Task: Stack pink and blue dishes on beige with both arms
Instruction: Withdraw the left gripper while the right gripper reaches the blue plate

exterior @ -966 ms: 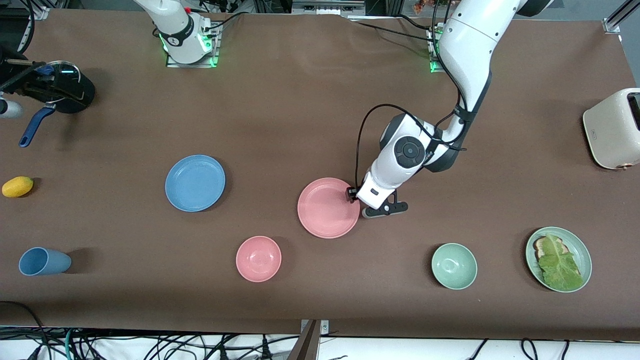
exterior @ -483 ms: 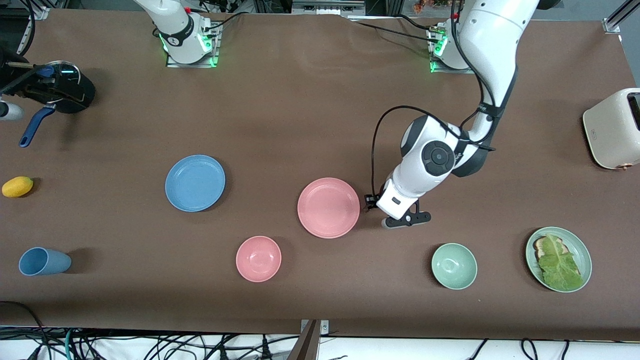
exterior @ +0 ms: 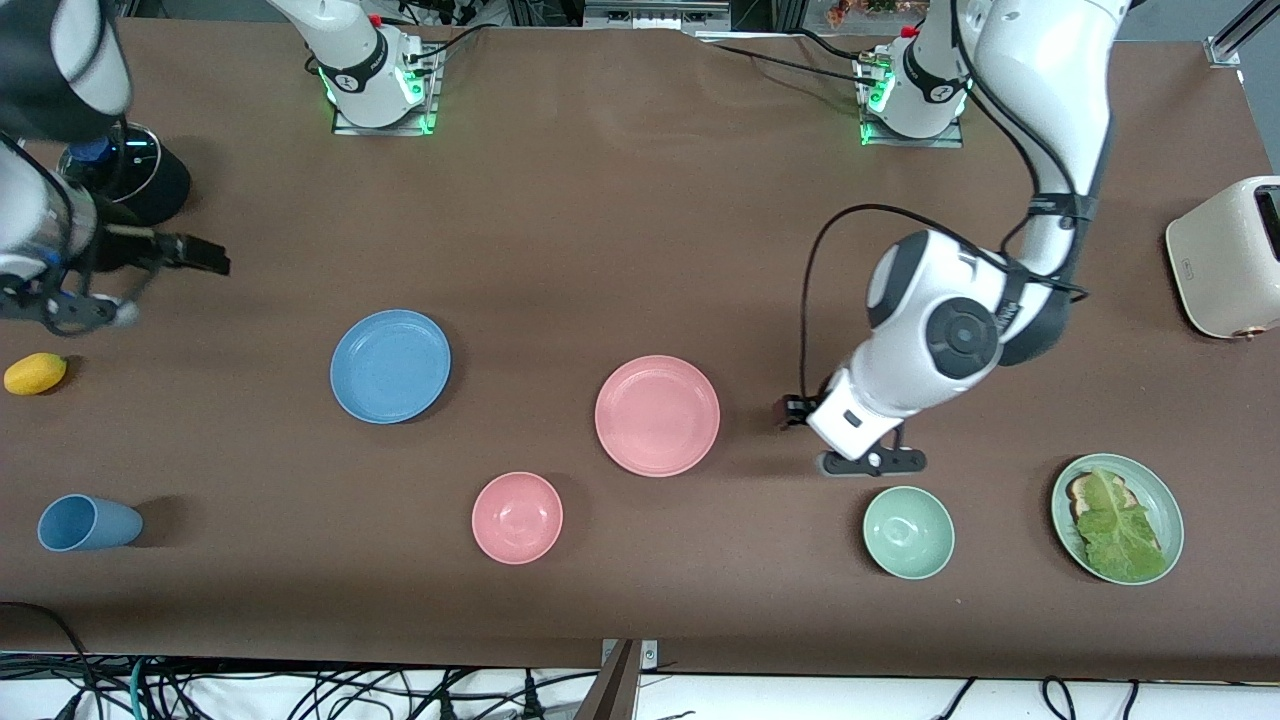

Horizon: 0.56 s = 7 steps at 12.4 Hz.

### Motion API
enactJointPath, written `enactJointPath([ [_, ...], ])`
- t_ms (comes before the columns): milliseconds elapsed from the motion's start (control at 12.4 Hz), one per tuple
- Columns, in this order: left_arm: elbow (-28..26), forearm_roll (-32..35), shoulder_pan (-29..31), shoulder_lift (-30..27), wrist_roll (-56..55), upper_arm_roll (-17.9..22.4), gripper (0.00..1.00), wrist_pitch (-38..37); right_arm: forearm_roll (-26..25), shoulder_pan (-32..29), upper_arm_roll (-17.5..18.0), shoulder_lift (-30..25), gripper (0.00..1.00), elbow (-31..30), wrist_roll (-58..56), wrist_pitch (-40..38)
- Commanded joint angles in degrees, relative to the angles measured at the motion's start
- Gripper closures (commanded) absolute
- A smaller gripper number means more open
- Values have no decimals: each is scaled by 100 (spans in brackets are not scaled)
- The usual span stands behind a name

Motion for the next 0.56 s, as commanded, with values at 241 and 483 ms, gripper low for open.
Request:
enactJointPath([
  [241, 150, 158, 785, -177, 1215, -56, 1, -575, 73, -16, -28, 173, 0, -1736, -58, 2490],
  [483, 150, 158, 1269, -265, 2085, -56, 1, -689, 275, -34, -37, 585, 0, -2178, -268, 3679],
])
